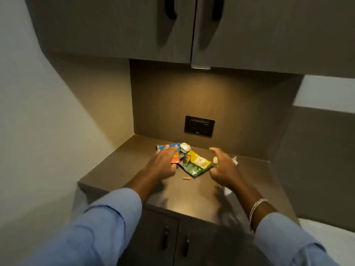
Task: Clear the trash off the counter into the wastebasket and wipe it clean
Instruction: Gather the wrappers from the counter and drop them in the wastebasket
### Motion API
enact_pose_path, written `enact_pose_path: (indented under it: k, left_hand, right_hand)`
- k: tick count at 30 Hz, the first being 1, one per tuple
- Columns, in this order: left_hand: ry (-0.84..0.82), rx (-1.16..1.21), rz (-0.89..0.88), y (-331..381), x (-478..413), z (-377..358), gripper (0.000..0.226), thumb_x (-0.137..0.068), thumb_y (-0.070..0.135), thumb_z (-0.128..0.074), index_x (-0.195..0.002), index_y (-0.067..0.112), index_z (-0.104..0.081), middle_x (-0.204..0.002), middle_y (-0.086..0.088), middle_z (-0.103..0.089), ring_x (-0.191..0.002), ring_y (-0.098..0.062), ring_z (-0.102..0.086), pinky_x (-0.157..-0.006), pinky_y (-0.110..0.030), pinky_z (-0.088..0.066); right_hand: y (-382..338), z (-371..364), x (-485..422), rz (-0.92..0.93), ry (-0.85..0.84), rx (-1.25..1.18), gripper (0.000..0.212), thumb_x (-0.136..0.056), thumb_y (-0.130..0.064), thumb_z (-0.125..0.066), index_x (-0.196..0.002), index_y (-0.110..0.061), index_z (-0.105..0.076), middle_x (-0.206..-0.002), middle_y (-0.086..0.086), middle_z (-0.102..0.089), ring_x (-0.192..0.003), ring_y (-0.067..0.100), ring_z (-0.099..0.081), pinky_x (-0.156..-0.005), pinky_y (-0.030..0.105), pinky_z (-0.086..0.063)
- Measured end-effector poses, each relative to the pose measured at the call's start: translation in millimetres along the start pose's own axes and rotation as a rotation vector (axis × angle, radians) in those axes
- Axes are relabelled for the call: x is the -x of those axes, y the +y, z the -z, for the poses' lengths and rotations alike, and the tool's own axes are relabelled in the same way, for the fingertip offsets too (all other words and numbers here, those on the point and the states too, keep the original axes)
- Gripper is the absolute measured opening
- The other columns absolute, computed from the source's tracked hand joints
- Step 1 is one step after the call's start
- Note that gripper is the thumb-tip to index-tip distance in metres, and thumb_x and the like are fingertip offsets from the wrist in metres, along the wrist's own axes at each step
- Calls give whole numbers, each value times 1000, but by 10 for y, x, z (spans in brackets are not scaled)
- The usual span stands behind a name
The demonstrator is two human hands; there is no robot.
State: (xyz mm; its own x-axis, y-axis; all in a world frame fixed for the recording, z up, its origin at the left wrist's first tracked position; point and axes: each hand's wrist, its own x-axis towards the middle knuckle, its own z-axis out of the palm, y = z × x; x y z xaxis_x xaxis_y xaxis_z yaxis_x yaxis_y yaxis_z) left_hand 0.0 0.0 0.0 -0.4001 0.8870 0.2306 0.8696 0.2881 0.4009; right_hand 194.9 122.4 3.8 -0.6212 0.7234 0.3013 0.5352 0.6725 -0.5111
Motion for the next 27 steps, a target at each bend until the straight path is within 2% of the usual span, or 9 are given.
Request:
enact_pose_path:
  k: [4, 8, 11, 14, 17, 21, 23, 25, 27]
  left_hand:
    - [-156, -91, 108, -311, -341, -564, 85, -84, 21, -53, -155, 14, -8, -166, -8, -11, -154, -24, -4, -123, -46, -5]
    - [-146, -242, 136, -531, -697, -824, 84, -84, 22, -56, -154, 10, -11, -163, -11, -19, -153, -27, -11, -122, -50, -11]
    - [-126, -259, 165, -579, -859, -903, 70, -86, 23, -61, -147, 8, -29, -150, -15, -43, -142, -32, -36, -115, -45, -28]
    - [-38, -156, 272, -528, -933, -821, 64, -86, 14, -62, -146, 14, -38, -138, -17, -56, -125, -36, -53, -102, -41, -43]
    - [126, 79, 369, -369, -893, -640, 64, -85, 2, -53, -145, 22, -44, -129, -21, -61, -115, -39, -60, -95, -40, -49]
    - [258, 459, 275, 64, -537, -363, 65, -78, -12, -50, -138, 15, -55, -126, -15, -68, -115, -30, -63, -90, -13, -44]
    - [255, 618, 209, 321, -213, -274, 60, -80, -11, -57, -137, 11, -56, -126, -10, -69, -117, -24, -64, -99, -20, -48]
    - [208, 719, 153, 548, 181, -229, 51, -85, -4, -62, -134, 10, -58, -120, -8, -71, -110, -22, -67, -91, -28, -57]
    - [198, 768, 92, 755, 624, -223, 41, -90, -4, -55, -128, 8, -62, -112, -11, -71, -104, -24, -68, -84, -26, -58]
  right_hand:
    - [258, -585, -398, -88, -369, 90, 82, -69, -12, -61, -146, -25, -33, -157, 7, -33, -145, 29, -29, -118, 41, -30]
    - [516, -852, -804, -106, -448, 196, 61, -79, -17, -59, -138, -30, -48, -140, 9, -56, -126, 29, -52, -96, 28, -42]
    - [593, -1000, -850, -30, -357, 374, 39, -85, -21, -55, -122, -30, -62, -125, 10, -66, -114, 32, -60, -88, 33, -49]
    - [604, -1026, -828, -45, -195, 330, 28, -86, -21, -54, -109, -24, -69, -111, 12, -71, -102, 34, -63, -78, 36, -51]
    - [596, -924, -768, -167, -57, 113, 36, -87, -12, -51, -117, -23, -66, -107, 14, -72, -94, 32, -63, -77, 36, -51]
    - [286, -705, -446, -204, 169, -313, 36, -92, -10, -53, -127, -17, -61, -107, 7, -71, -90, 17, -57, -76, 24, -44]
    - [48, -546, -138, -150, 276, -435, 38, -90, -7, -52, -127, -12, -61, -102, 1, -68, -93, 15, -59, -73, 13, -43]
    - [-153, -370, 267, -108, 322, -544, 39, -90, -7, -53, -127, -12, -61, -104, -5, -67, -93, 4, -61, -74, 3, -41]
    - [-273, -218, 735, -64, 327, -624, 36, -91, -7, -56, -125, -16, -63, -103, -18, -69, -95, -4, -64, -78, 6, -47]
